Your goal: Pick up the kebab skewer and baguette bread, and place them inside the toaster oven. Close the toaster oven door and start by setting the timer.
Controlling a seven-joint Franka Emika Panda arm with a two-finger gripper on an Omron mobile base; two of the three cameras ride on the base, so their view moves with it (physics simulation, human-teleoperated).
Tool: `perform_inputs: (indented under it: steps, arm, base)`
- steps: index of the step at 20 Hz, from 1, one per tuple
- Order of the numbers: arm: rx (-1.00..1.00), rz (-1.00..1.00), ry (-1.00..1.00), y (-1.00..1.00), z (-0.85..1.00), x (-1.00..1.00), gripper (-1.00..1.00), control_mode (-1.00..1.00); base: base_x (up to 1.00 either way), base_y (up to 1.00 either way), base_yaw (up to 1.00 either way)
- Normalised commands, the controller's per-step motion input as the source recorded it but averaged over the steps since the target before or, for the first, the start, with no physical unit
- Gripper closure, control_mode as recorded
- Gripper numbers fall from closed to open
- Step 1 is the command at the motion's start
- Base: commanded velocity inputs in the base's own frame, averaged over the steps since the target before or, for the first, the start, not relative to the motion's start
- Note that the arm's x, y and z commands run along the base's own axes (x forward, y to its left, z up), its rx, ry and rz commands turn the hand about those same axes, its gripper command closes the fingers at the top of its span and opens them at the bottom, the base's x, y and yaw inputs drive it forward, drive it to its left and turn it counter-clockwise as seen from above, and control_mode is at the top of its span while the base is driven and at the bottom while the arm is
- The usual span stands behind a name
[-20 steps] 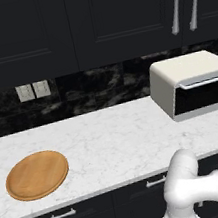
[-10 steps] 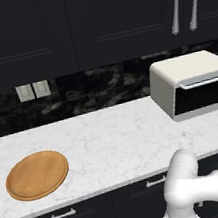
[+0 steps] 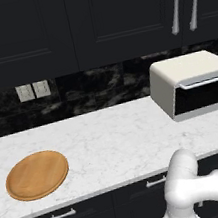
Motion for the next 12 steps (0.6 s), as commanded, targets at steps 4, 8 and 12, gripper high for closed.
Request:
perform_inputs:
  steps: [4,8,12]
  arm:
    - [0.0,-0.01,-0.01,0.0,0.0,0.01,1.0,-1.0]
    - [0.0,-0.07,-0.04,0.14,0.0,0.0,1.0,-1.0]
    - [0.0,-0.1,-0.06,0.17,0.0,0.0,1.0,-1.0]
  base:
    - [0.0,0.0,0.0]
    - [0.0,0.0,0.0]
    - [0.0,0.0,0.0]
